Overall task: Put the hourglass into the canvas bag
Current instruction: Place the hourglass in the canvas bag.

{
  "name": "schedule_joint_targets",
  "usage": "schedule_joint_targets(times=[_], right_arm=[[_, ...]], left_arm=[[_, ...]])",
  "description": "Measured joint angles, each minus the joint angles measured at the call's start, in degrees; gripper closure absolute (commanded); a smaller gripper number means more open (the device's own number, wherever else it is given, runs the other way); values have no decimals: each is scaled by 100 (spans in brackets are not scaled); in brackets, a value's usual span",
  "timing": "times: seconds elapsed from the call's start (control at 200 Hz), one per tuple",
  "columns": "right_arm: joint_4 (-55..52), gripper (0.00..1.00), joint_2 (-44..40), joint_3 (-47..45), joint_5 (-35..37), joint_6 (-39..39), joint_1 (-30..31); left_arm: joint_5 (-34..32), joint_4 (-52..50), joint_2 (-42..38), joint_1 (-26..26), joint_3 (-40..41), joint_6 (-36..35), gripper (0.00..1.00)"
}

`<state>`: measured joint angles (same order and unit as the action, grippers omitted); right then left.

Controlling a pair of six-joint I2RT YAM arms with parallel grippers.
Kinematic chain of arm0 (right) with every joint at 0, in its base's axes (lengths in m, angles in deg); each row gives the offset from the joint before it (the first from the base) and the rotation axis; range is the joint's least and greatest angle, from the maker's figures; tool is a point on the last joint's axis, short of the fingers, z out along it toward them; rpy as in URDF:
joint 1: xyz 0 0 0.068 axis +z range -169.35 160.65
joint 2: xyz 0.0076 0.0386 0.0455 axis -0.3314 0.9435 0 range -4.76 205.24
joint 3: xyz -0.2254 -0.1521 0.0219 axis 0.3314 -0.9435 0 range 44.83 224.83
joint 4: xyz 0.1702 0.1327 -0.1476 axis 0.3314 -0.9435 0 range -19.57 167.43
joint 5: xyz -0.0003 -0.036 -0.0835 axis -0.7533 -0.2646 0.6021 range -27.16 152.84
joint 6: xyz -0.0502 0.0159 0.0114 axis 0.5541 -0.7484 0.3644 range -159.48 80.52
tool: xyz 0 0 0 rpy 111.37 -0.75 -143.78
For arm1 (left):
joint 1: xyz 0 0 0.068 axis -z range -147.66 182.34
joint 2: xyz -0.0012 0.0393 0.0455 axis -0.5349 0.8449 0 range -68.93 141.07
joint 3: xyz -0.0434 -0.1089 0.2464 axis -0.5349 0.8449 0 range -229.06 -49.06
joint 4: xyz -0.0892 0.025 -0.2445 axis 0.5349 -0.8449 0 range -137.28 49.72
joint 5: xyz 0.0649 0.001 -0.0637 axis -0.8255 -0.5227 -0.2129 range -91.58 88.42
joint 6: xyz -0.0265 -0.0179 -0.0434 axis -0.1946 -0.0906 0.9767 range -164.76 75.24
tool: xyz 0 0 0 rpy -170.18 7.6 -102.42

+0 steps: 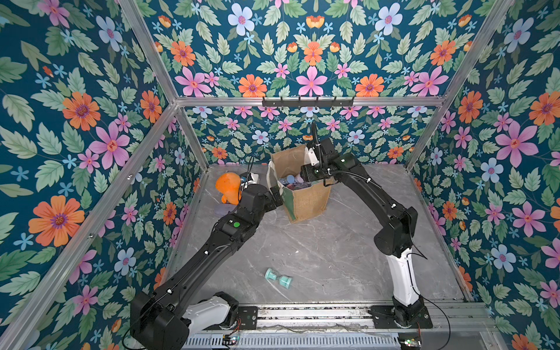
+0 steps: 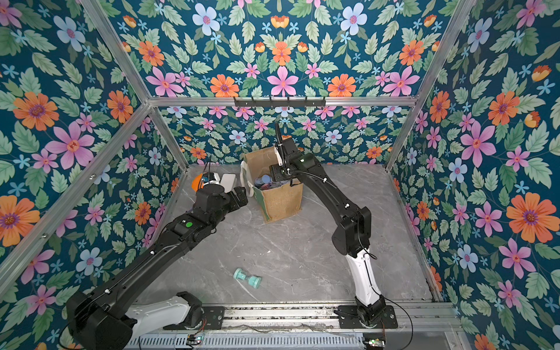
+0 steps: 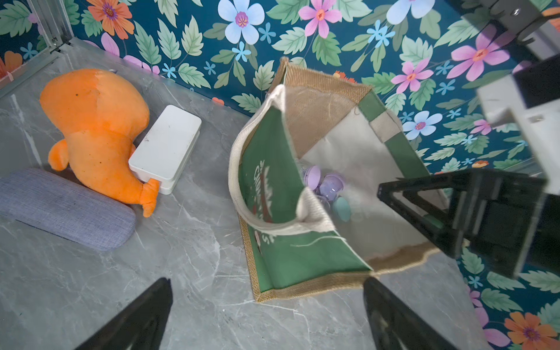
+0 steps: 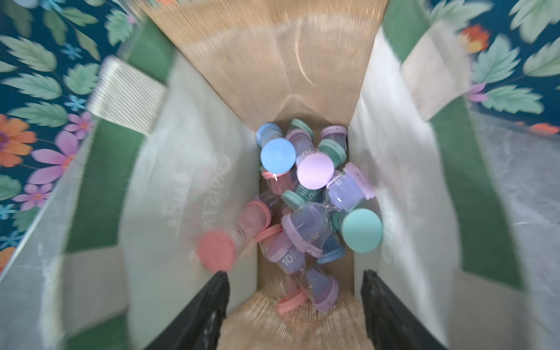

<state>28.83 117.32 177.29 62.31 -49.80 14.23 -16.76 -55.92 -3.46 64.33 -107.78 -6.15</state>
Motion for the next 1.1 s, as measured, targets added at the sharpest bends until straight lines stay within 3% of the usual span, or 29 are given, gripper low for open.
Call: schedule_joint_targets(times=[0.255, 0.595, 0.845, 1.1], right_arm=[[37, 26, -1298, -1027, -48, 44, 734], [575, 26, -2787, -3919, 13, 146, 2105], [1207, 27, -2446, -5204, -103, -48, 2992], [1707, 29, -1904, -5759, -175, -286, 3547]], left_arm=[[0, -673, -511, -13, -24, 22, 0], [-227, -2079, -1499, -22, 111, 350, 0], [-352, -2911, -1993, -22, 225, 706, 0], [-422, -3445, -2258, -22, 330, 977, 0]])
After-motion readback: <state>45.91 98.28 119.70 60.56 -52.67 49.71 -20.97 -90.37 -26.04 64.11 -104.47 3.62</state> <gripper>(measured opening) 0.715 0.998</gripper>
